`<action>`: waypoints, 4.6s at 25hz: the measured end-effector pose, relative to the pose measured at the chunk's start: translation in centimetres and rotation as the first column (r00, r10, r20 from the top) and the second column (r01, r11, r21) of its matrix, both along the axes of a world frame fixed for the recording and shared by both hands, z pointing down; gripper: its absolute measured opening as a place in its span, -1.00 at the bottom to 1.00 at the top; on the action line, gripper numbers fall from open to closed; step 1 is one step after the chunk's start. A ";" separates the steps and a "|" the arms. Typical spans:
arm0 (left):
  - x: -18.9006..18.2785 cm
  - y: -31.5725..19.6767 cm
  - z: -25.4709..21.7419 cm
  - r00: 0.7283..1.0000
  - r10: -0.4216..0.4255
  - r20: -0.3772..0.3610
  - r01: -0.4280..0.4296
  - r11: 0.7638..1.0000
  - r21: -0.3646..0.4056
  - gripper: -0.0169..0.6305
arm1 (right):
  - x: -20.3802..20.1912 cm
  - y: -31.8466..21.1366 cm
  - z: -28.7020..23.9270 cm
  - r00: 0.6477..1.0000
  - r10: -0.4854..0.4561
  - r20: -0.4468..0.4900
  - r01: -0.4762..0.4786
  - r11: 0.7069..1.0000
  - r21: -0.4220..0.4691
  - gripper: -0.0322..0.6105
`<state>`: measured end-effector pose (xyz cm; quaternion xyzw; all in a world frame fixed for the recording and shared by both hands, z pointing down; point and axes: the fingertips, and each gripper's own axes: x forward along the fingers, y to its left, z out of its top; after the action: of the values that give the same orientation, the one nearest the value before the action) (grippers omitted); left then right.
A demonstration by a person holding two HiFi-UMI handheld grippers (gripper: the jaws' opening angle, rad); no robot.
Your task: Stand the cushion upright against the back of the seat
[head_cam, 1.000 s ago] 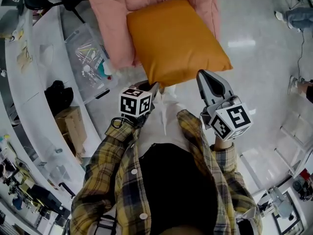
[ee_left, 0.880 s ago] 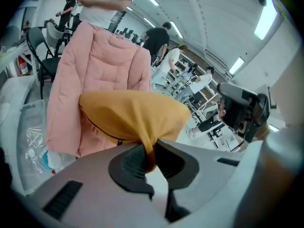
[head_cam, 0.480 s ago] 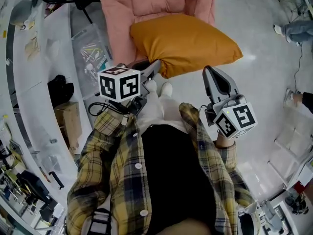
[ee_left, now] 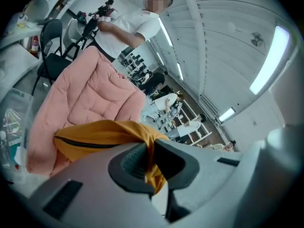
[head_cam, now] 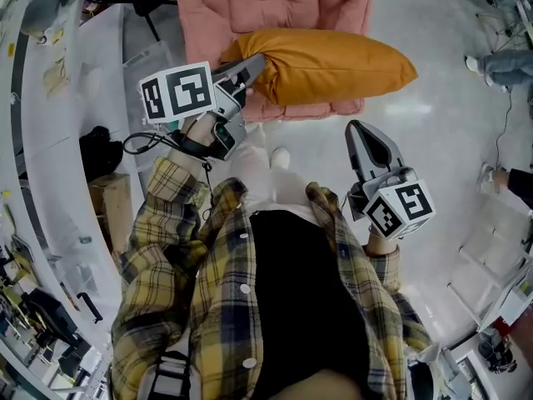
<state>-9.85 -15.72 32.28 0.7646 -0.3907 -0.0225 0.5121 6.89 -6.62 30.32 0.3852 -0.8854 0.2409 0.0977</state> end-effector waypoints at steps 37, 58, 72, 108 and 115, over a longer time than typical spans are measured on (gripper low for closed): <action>-16.0 -32.9 10.4 0.990 0.114 0.087 -0.089 0.964 -0.249 -0.69 | -14.3 -22.6 3.7 0.999 0.038 0.013 -0.036 0.994 -0.099 -0.85; -19.5 -34.8 8.6 0.981 -0.082 0.177 0.109 0.983 -0.151 -0.15 | -13.6 -22.1 3.7 1.000 0.014 0.011 -0.012 0.995 -0.098 -0.85; -16.3 -28.2 3.7 0.980 -0.062 0.188 0.070 0.997 -0.035 -0.17 | -11.9 -17.6 1.2 0.999 -0.028 0.021 0.028 0.999 -0.034 -0.84; 3.2 10.2 -9.0 0.923 -0.042 0.382 -0.169 0.849 0.502 -0.94 | -7.5 2.0 -8.4 0.999 -0.030 -0.025 0.035 0.965 0.261 -0.85; 1.4 10.8 -9.1 0.938 -0.065 0.340 -0.119 0.861 0.495 -0.94 | -9.0 2.8 -8.4 0.999 -0.042 -0.027 0.047 0.964 0.263 -0.85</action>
<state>-8.46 -4.92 23.15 0.8696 -0.4436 0.0170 0.2162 -2.08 -3.82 21.90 0.3774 -0.9169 0.1146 0.0605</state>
